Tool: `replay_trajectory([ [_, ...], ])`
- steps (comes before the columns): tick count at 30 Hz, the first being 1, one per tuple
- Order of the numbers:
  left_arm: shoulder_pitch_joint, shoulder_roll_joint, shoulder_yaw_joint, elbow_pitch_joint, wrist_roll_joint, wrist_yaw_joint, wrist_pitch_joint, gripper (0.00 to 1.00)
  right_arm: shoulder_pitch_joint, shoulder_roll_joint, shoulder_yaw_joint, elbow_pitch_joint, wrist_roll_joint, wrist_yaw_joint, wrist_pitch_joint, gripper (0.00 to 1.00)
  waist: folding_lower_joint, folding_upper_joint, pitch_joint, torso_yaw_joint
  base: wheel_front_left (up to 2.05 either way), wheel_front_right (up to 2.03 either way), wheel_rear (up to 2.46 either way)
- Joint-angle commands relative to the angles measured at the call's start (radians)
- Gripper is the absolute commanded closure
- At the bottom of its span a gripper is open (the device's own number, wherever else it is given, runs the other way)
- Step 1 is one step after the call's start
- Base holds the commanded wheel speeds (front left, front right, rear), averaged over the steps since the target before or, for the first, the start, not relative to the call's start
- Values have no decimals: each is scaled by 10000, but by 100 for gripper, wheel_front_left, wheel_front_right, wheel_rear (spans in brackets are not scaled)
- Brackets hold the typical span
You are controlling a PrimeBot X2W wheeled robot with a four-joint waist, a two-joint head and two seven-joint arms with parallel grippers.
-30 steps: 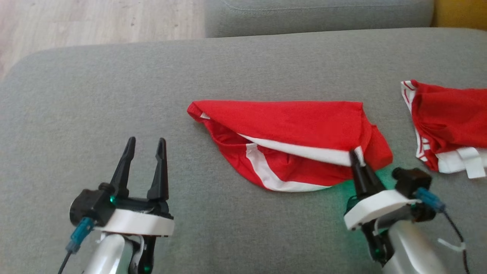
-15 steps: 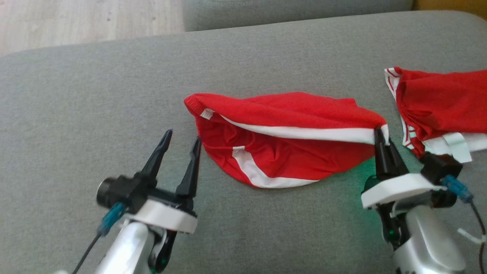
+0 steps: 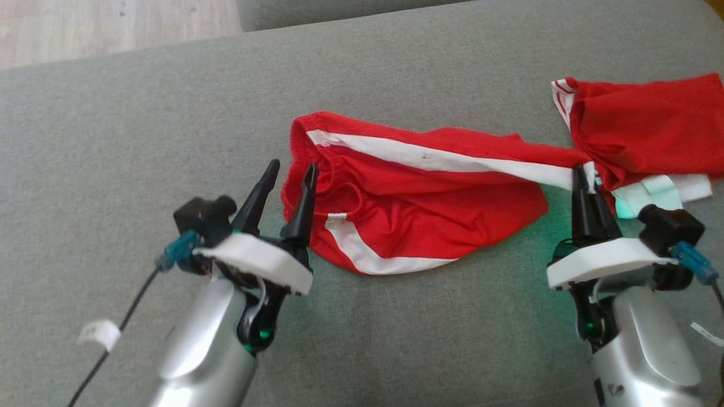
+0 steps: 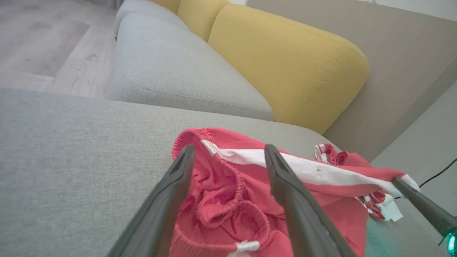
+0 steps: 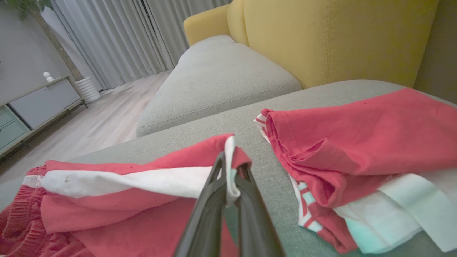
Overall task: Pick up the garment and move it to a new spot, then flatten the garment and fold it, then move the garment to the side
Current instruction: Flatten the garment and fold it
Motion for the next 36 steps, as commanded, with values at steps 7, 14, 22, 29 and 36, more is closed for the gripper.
replay_trajectory([
  [7,-1612,95,387,679,-755,-51,776,0,-431,-18,857,-332,133,-9,-63,100,-1,0,308,-334,0,0,0],
  [14,-1992,299,500,815,-836,-56,575,0,-846,-18,537,-98,19,-9,-265,0,-1,0,359,-484,0,0,0],
  [22,-1598,580,429,411,-419,63,-329,0,-624,-18,731,-714,-51,-9,-516,0,-1,0,141,-384,0,0,0],
  [29,-483,826,500,-444,-247,308,-1012,0,485,-18,958,-1986,-234,-9,-551,0,-1,0,-156,-191,0,0,0],
  [36,532,937,704,-1280,-378,600,-1197,0,1261,-18,921,-2587,-277,-9,-553,0,-1,0,-421,-102,0,0,0],
])
